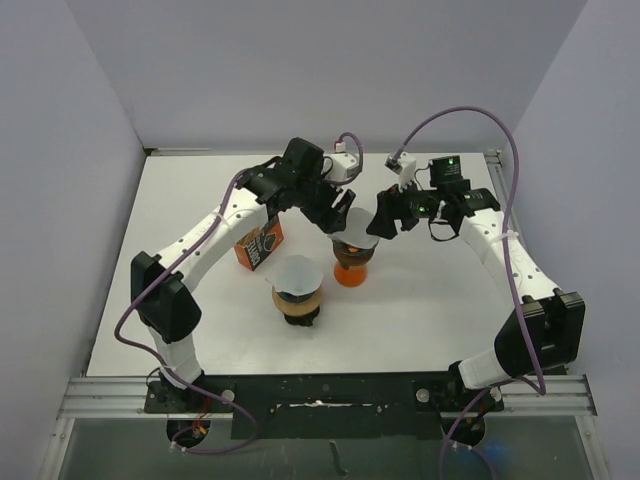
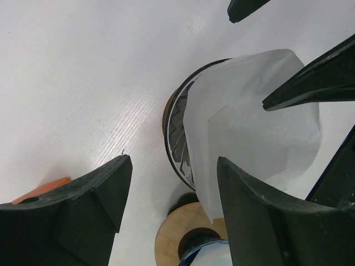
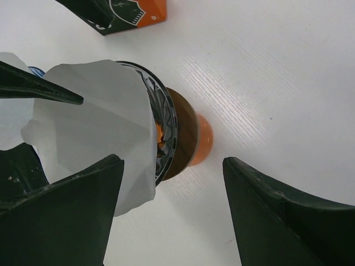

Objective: Place the coffee filter in the dripper
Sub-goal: Place the coffee filter in the coffee dripper.

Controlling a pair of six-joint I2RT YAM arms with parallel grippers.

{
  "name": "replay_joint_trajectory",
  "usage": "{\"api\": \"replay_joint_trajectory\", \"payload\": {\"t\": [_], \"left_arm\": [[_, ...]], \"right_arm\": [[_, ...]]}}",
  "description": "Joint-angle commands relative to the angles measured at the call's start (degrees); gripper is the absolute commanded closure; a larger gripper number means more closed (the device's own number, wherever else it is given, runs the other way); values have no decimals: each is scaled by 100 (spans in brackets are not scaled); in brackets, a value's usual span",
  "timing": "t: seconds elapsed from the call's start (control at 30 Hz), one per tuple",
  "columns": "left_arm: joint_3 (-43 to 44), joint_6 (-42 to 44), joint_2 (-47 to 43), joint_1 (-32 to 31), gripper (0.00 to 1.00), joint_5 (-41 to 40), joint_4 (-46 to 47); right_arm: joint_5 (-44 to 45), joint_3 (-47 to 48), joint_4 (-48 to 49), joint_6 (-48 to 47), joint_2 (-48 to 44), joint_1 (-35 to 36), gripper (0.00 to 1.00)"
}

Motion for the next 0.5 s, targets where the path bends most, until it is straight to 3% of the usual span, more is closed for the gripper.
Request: {"api": "replay_joint_trajectory", "payload": {"t": [0.0, 0.47], "left_arm": [[250, 158, -395, 60, 38, 268, 113], [288, 359, -782, 210, 37, 425, 216]], "right_arm": [[-244, 293, 67, -148, -194, -71, 26], [-728, 743, -247, -605, -338, -242, 22]]}}
